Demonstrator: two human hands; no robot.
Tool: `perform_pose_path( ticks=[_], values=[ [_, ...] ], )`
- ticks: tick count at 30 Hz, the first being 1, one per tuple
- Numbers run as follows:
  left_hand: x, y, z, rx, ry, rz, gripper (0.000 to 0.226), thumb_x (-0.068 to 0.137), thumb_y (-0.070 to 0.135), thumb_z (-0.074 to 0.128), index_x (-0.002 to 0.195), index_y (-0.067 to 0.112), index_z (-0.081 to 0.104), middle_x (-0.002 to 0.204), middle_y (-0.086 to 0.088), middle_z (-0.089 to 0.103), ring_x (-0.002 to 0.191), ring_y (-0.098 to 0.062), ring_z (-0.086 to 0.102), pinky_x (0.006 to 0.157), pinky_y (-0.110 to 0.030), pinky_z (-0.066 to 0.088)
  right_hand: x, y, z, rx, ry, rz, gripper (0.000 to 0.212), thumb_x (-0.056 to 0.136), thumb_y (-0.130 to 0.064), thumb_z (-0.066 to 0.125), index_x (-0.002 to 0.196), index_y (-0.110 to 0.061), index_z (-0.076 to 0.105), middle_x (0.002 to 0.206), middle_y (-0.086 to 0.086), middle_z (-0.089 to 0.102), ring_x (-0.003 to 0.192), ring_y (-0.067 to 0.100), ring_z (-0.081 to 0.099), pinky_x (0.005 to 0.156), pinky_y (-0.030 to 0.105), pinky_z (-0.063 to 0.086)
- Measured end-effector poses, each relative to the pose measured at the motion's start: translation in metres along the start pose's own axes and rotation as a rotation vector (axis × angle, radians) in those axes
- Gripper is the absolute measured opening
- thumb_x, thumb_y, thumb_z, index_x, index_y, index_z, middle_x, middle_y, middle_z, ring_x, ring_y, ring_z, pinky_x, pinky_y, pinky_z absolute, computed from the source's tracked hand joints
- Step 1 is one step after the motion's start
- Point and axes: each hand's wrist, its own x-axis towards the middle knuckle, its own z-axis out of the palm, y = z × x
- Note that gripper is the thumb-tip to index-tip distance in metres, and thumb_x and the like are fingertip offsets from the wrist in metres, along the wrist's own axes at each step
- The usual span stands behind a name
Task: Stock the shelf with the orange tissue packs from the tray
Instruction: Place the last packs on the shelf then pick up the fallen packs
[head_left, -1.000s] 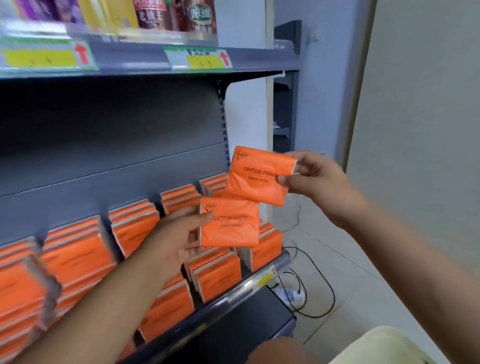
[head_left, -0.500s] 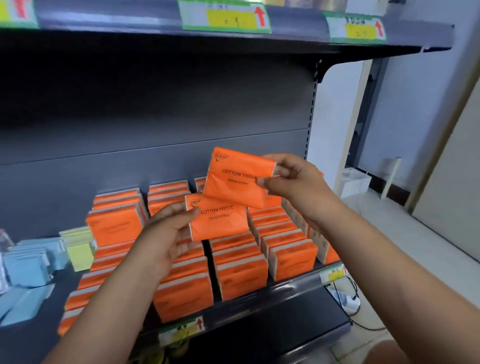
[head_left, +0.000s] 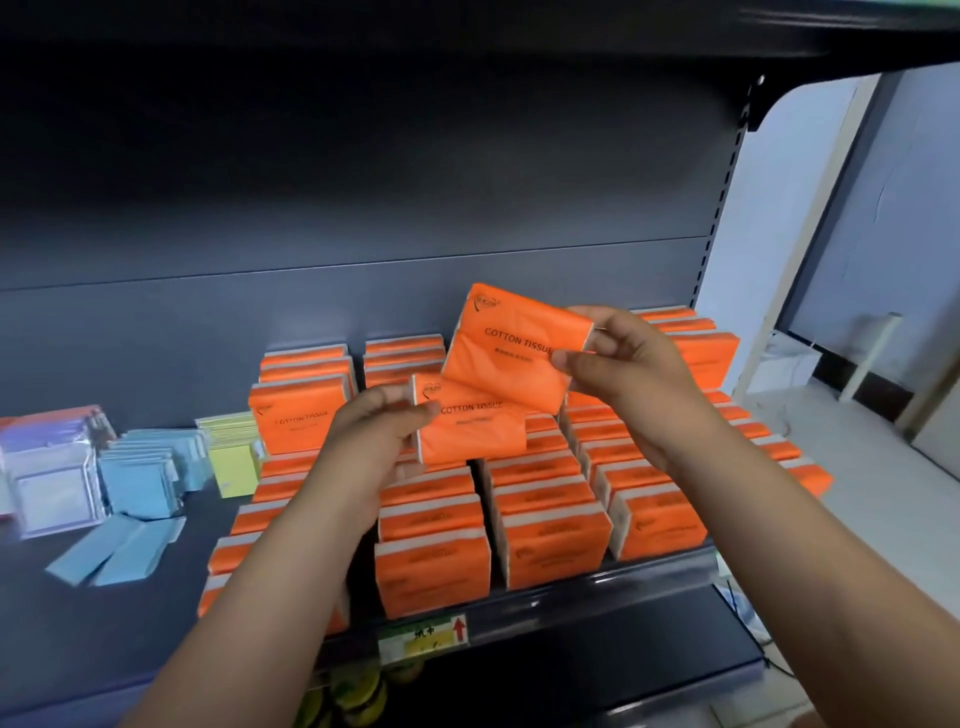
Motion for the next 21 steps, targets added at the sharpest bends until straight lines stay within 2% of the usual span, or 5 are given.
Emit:
perform_pose_path(
  ticks=[4, 7, 10, 12, 21],
  values=[
    [0.002, 0.0, -0.003, 0.047, 0.052, 0.069, 0.022, 0.089, 0.014, 0.079, 0.106, 0.025, 0.072, 0.105, 0.0, 0.075, 0.101, -0.019, 0.07, 0.072, -0.039, 0.063, 0.004, 0.002, -0.006, 0.022, 0.055, -0.003, 0.037, 0.089, 0.004, 0.07, 0.119, -0.017, 0.067, 0.094, 0.008, 0.072, 0.091, 0.024, 0.069, 0.097, 0.06, 0.051],
    [0.007, -0.004, -0.001, 0.13, 0.02, 0.113, 0.044, 0.091, 0.006, 0.074, 0.121, 0.037, 0.065, 0.108, 0.001, 0.065, 0.1, -0.017, 0.067, 0.062, -0.034, 0.062, 0.007, 0.005, -0.007, 0.021, 0.064, -0.021, 0.035, 0.09, 0.004, 0.068, 0.116, -0.019, 0.066, 0.097, 0.007, 0.073, 0.092, 0.023, 0.071, 0.098, 0.057, 0.052],
    [0.009, -0.012, 0.004, 0.315, -0.014, 0.221, 0.053, 0.091, -0.003, 0.068, 0.11, 0.047, 0.068, 0.107, -0.004, 0.067, 0.091, -0.019, 0.068, 0.068, -0.044, 0.062, 0.01, 0.011, -0.008, -0.027, 0.093, -0.037, 0.034, 0.091, 0.001, 0.067, 0.116, -0.022, 0.064, 0.106, 0.012, 0.074, 0.102, 0.034, 0.071, 0.099, 0.058, 0.053],
    [0.008, -0.016, 0.005, 0.421, -0.047, 0.286, 0.054, 0.088, -0.009, 0.064, 0.099, 0.044, 0.07, 0.094, 0.006, 0.071, 0.08, -0.017, 0.071, 0.07, -0.046, 0.06, 0.013, 0.015, -0.01, -0.039, 0.117, -0.047, 0.034, 0.091, -0.002, 0.068, 0.116, -0.024, 0.063, 0.107, 0.01, 0.074, 0.105, 0.037, 0.069, 0.099, 0.059, 0.053],
    [0.021, -0.019, 0.012, 0.456, -0.027, 0.443, 0.048, 0.08, -0.014, 0.067, 0.093, 0.032, 0.068, 0.09, 0.005, 0.072, 0.087, -0.025, 0.071, 0.078, -0.053, 0.06, 0.017, 0.019, -0.02, -0.08, 0.23, -0.084, 0.034, 0.089, 0.001, 0.067, 0.111, -0.024, 0.062, 0.107, 0.016, 0.068, 0.089, 0.029, 0.064, 0.087, 0.049, 0.056]
  ],
)
